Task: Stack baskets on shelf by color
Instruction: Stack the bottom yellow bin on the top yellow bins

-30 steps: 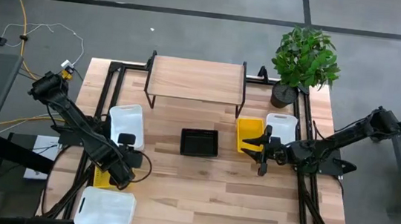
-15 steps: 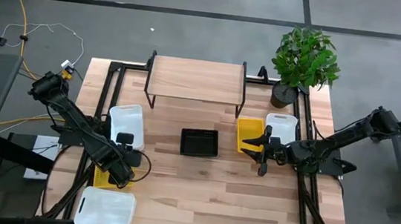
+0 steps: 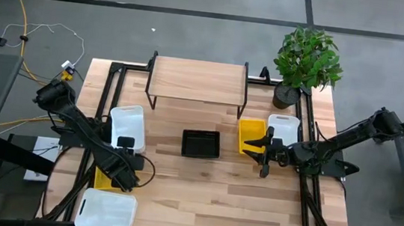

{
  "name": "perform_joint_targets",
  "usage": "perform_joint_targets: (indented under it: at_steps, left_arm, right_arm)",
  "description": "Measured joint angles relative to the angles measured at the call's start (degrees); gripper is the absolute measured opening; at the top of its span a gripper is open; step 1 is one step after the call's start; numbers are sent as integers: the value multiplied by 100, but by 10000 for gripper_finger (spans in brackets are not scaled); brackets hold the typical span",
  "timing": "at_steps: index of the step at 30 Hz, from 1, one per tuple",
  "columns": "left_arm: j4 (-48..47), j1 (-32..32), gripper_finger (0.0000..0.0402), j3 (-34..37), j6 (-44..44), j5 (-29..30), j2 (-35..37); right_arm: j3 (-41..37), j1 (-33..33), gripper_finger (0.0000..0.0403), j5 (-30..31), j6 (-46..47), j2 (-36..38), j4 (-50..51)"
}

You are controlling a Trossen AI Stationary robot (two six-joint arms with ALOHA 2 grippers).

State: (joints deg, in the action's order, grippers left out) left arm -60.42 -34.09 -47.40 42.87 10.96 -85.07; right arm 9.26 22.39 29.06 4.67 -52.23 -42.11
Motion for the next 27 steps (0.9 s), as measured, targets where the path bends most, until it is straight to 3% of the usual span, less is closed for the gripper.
perform_joint_targets:
  at_steps: [5, 13, 19, 27]
  left_arm:
    - [0, -2, 129, 0, 2, -10, -9]
    - [-88, 213, 10, -58, 48, -489, 0]
    - [-685, 368, 4, -743, -264, -85, 0]
    - [-1749, 451, 1, -2410, -793, 1015, 0]
  right_arm:
    - [0, -1, 138, 33, 0, 0, 9]
    - [0, -1, 138, 28, 0, 0, 9]
    - [0, -1, 138, 26, 0, 0, 9]
    - [0, -1, 138, 20, 0, 0, 11]
